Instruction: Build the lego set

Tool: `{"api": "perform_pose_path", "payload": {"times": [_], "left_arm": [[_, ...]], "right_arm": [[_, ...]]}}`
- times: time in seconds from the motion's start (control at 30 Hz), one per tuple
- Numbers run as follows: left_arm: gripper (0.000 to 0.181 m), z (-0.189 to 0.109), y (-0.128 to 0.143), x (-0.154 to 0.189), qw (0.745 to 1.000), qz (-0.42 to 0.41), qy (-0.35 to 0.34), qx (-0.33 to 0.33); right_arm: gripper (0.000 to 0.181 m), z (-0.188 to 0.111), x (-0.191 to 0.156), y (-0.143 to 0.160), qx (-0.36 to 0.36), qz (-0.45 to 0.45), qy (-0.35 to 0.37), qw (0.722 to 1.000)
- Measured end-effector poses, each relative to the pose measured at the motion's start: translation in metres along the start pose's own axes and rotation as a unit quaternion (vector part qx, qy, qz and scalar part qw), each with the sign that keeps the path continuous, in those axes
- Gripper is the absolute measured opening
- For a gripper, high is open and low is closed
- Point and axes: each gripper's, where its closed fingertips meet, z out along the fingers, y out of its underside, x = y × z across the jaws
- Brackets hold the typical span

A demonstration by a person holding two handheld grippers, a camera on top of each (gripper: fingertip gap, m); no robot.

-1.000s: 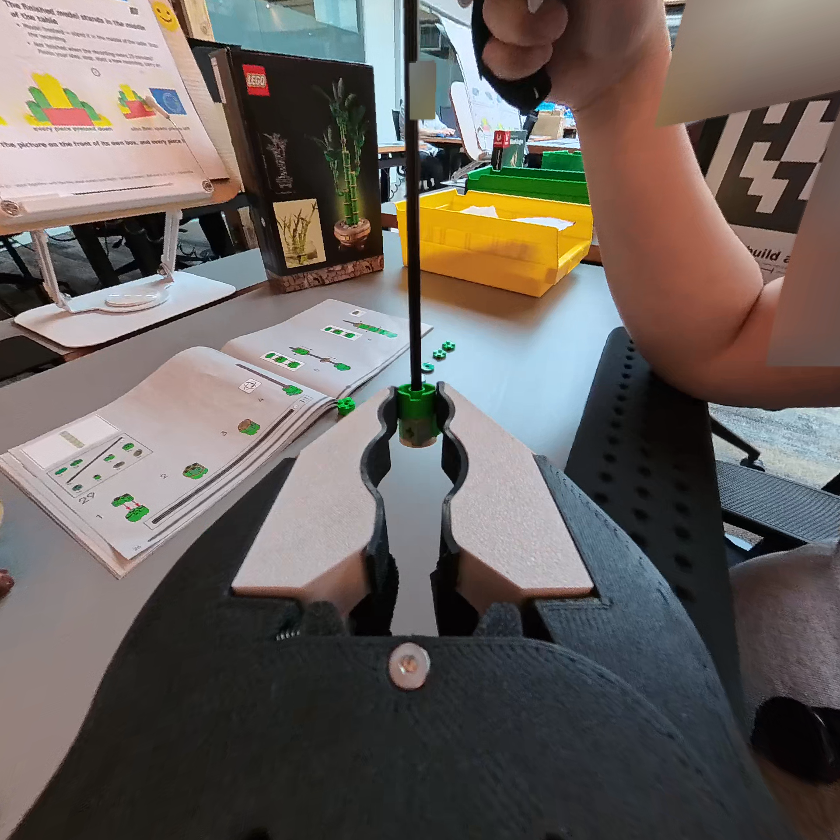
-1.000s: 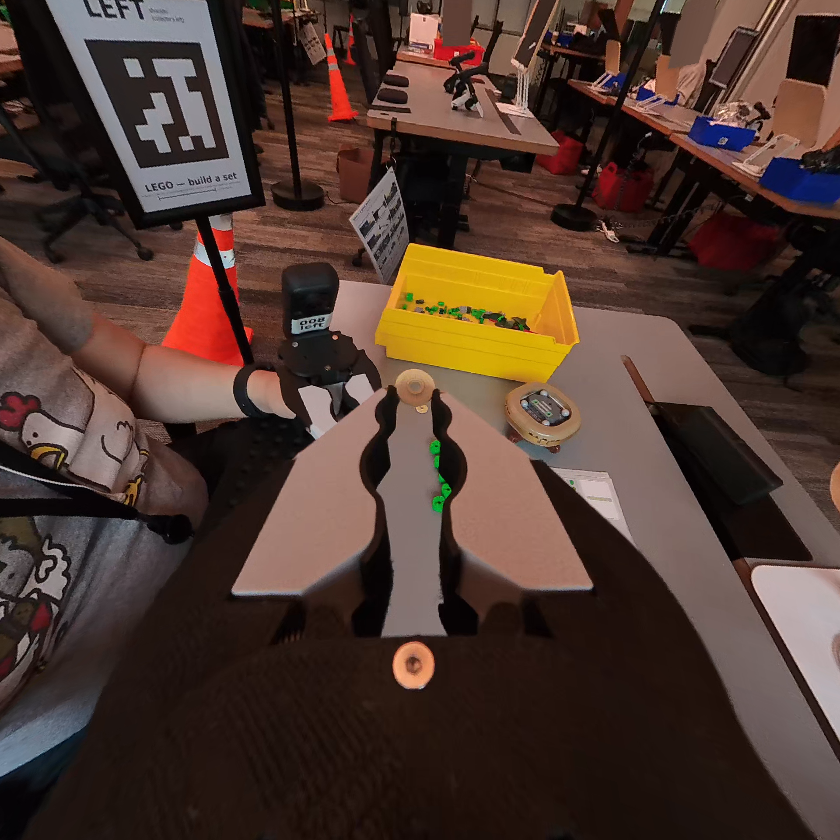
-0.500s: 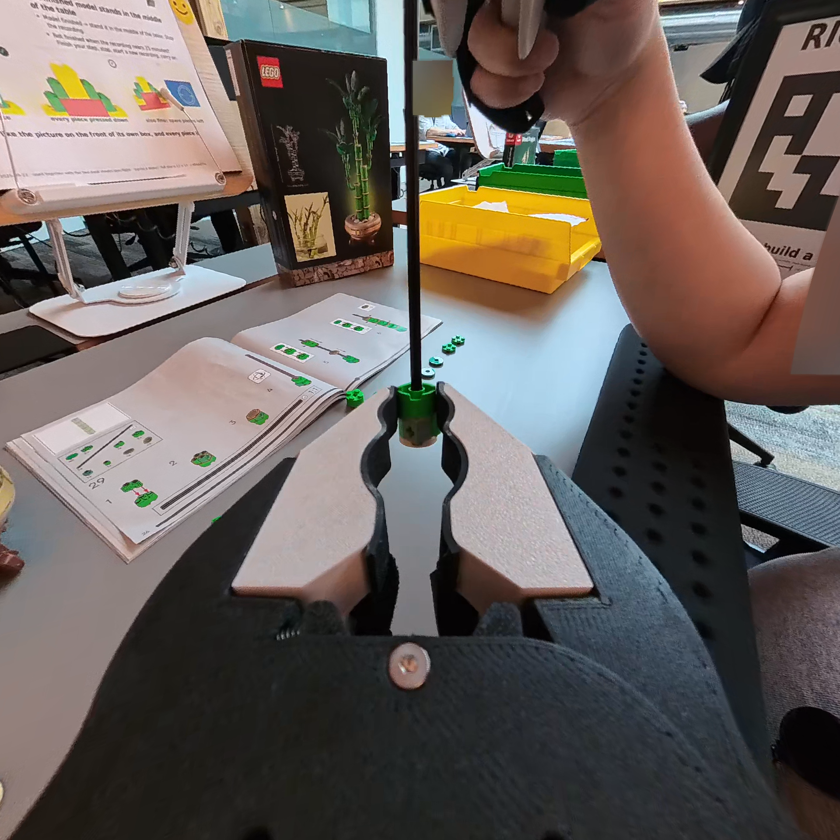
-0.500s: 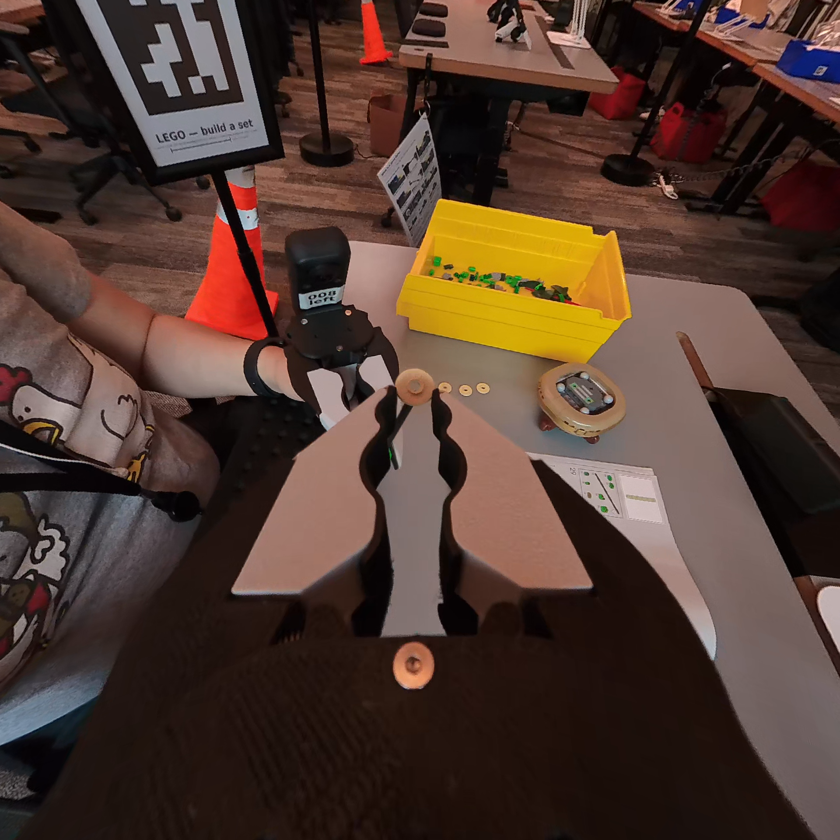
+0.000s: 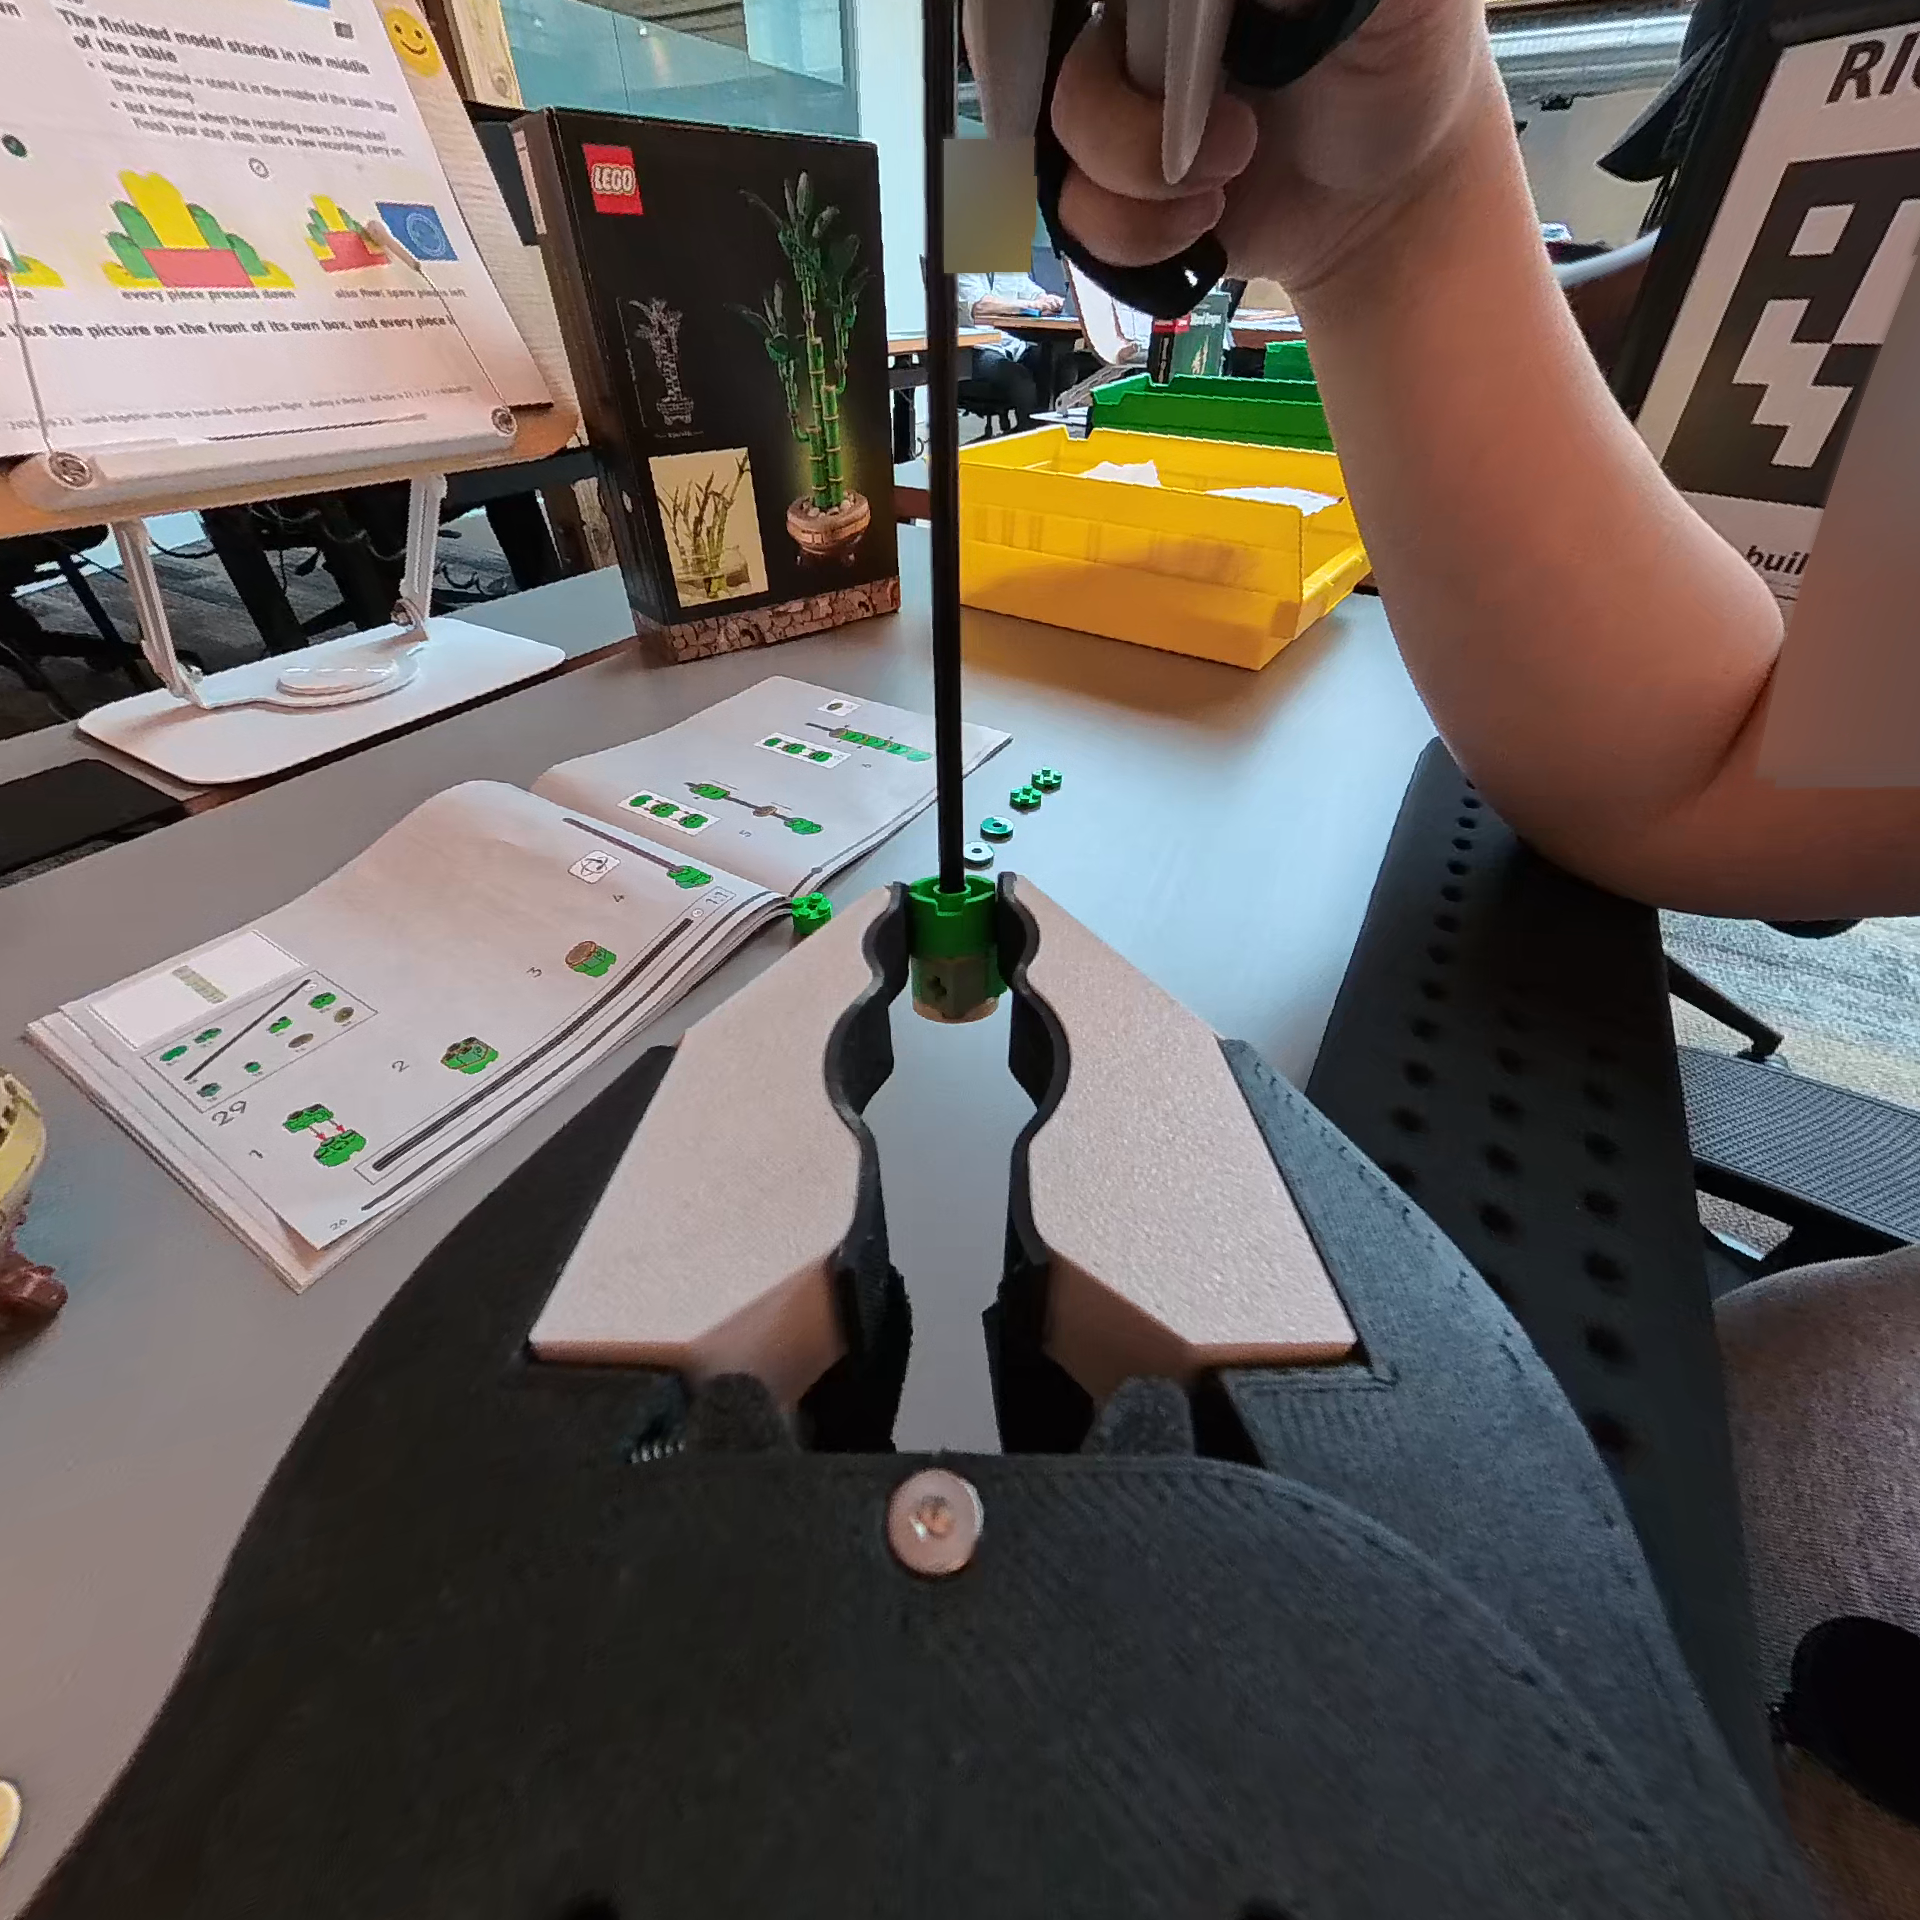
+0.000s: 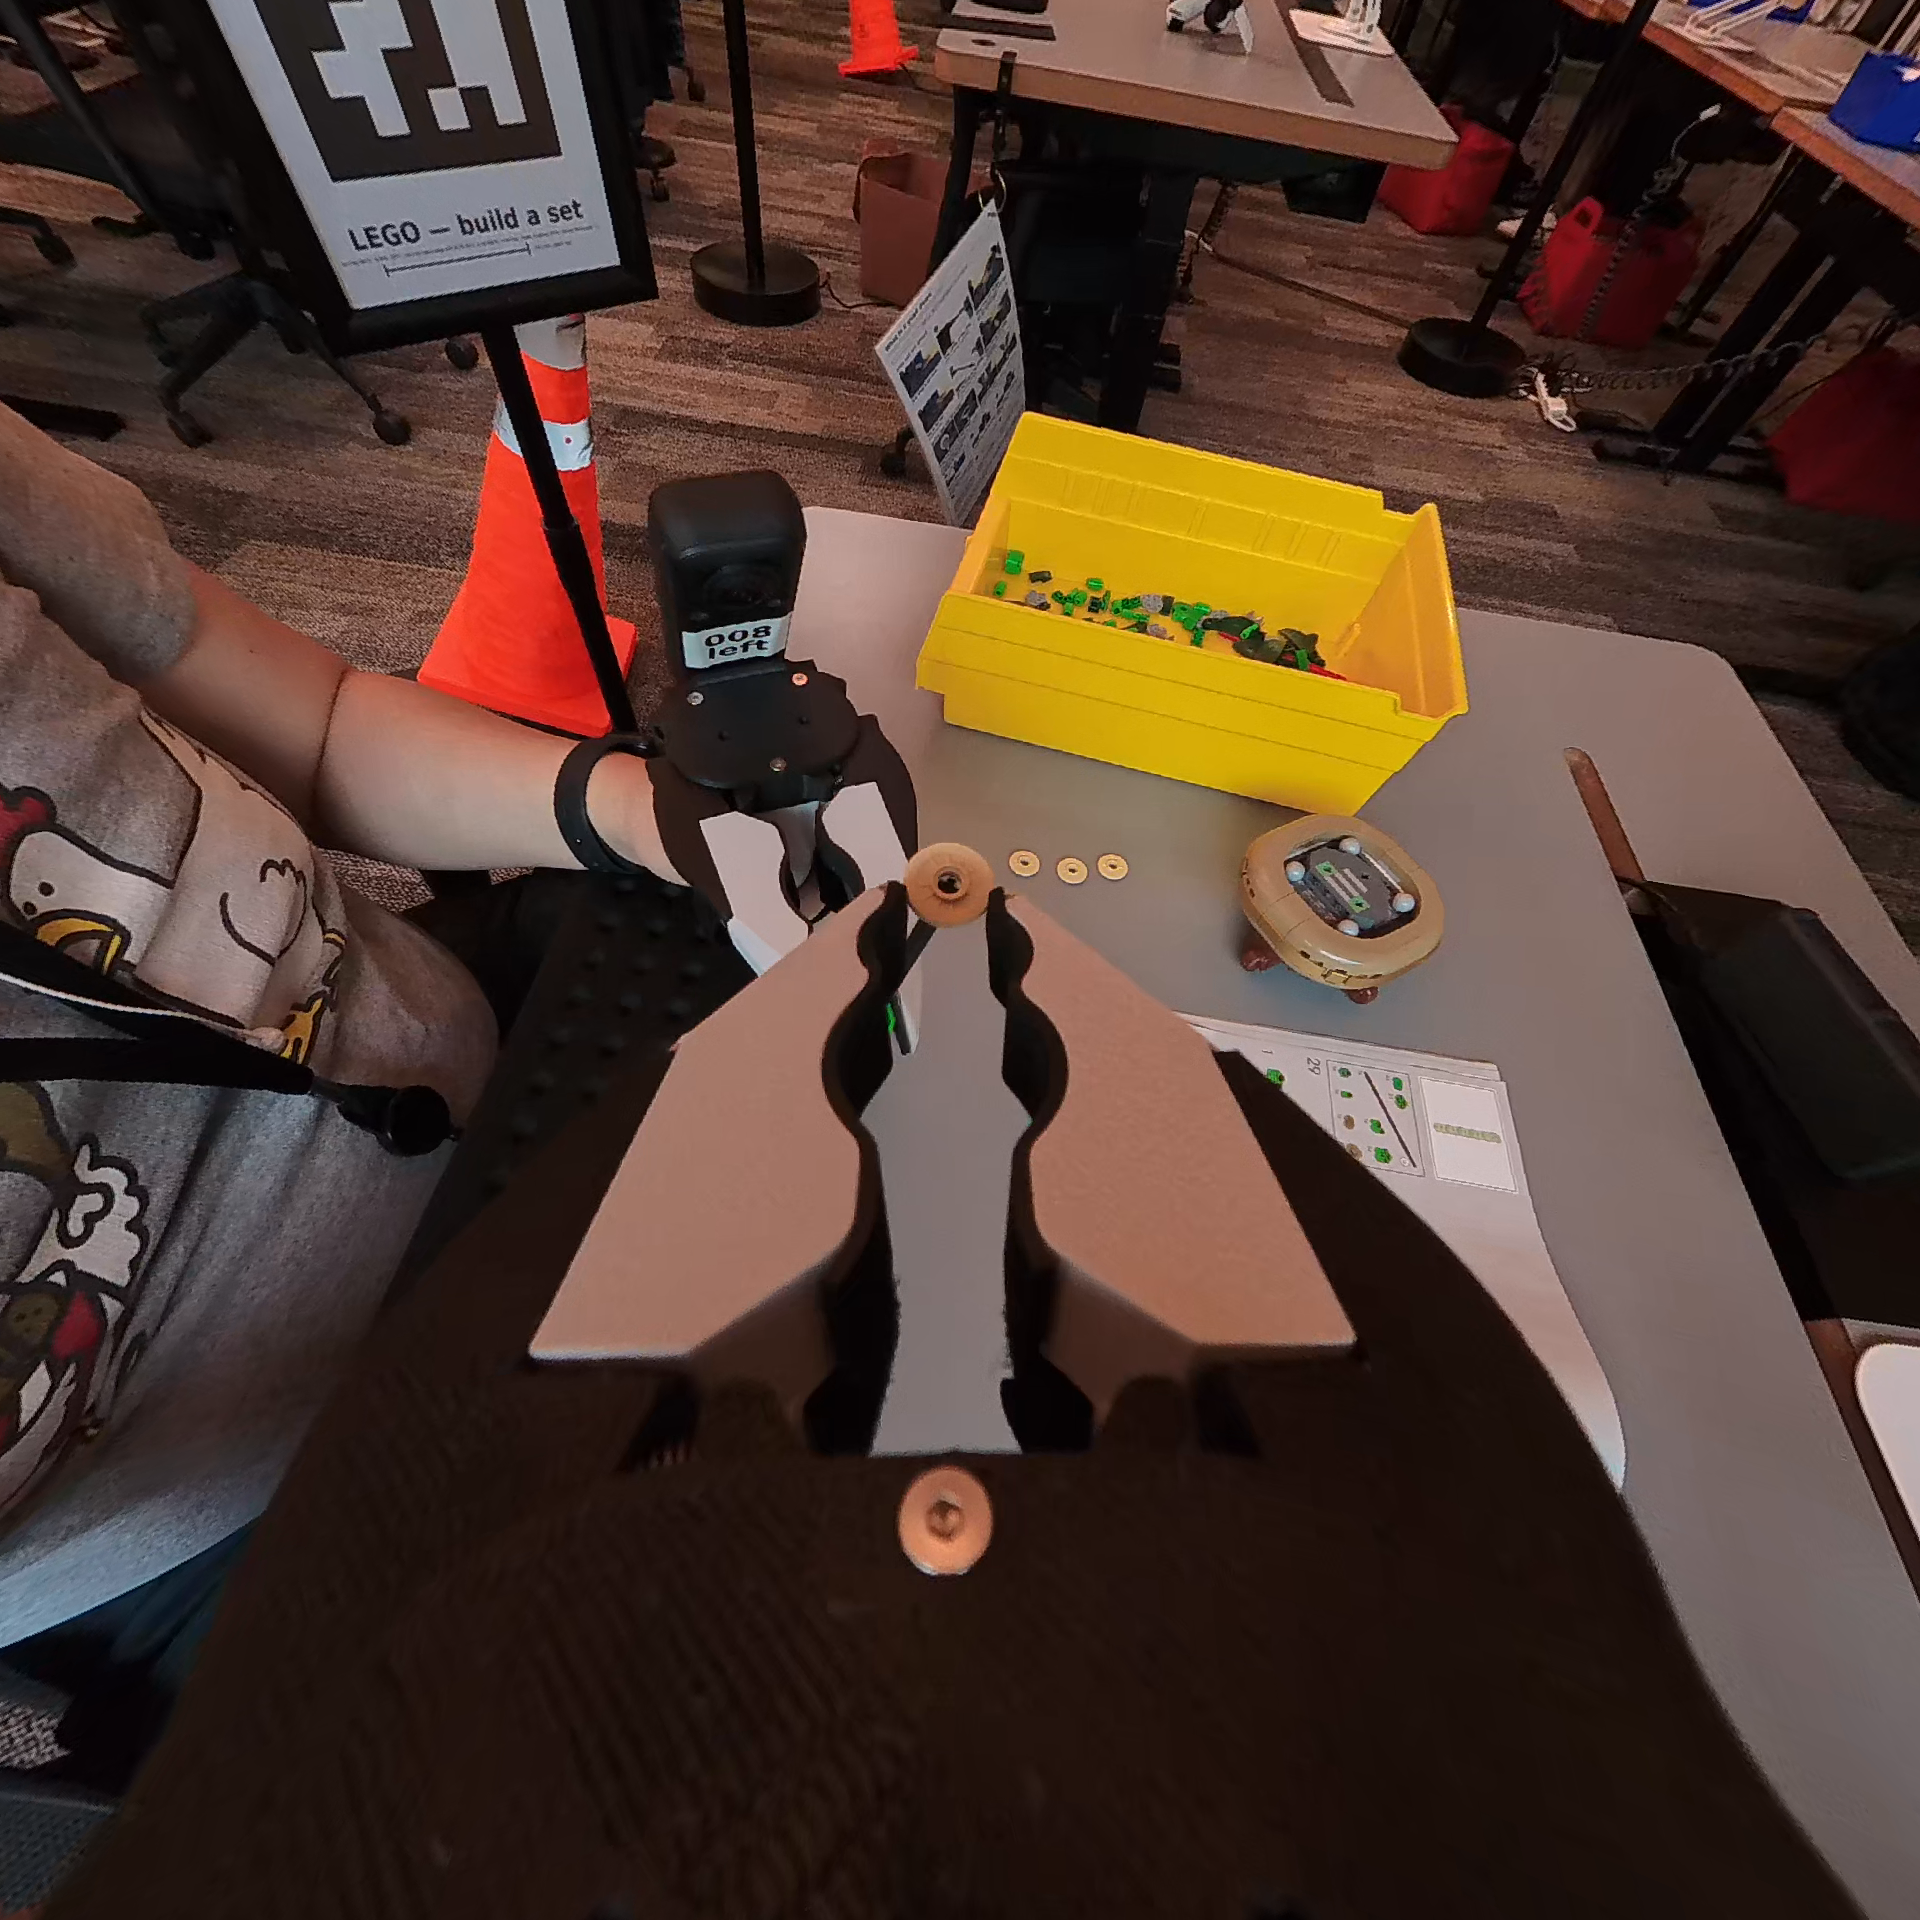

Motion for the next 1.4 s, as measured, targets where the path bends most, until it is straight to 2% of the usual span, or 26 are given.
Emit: {"api": "perform_pose_path", "payload": {"times": [0.33, 0.6, 0.7, 0.9, 1.23, 1.4], "left_arm": [[0.014, 0.001, 0.003, 0.0, 1.0, 0.004, -0.001, -0.008], [0.014, 0.004, 0.013, 0.003, 0.999, 0.035, -0.005, -0.04], [0.014, 0.006, 0.013, 0.007, 0.999, 0.032, 0.006, -0.037], [0.014, 0.002, 0.005, 0.008, 1.0, 0.018, 0.012, -0.013], [0.014, -0.007, -0.008, 0.001, 1.0, -0.005, 0.005, 0.027], [0.014, -0.011, -0.012, -0.002, 0.999, -0.008, 0.001, 0.042]], "right_arm": [[0.014, 0.004, -0.002, 0.003, -0.014, -0.006, -0.003, 1.0], [0.013, 0.001, -0.011, 0.027, -0.097, -0.018, -0.001, 0.995], [0.013, 0.005, -0.014, 0.029, -0.105, -0.021, -0.01, 0.994], [0.013, 0.018, -0.016, 0.037, -0.113, -0.012, -0.033, 0.993], [0.013, 0.065, -0.027, 0.065, -0.154, -0.013, -0.097, 0.983], [0.014, 0.074, -0.029, 0.071, -0.159, -0.015, -0.107, 0.981]]}}
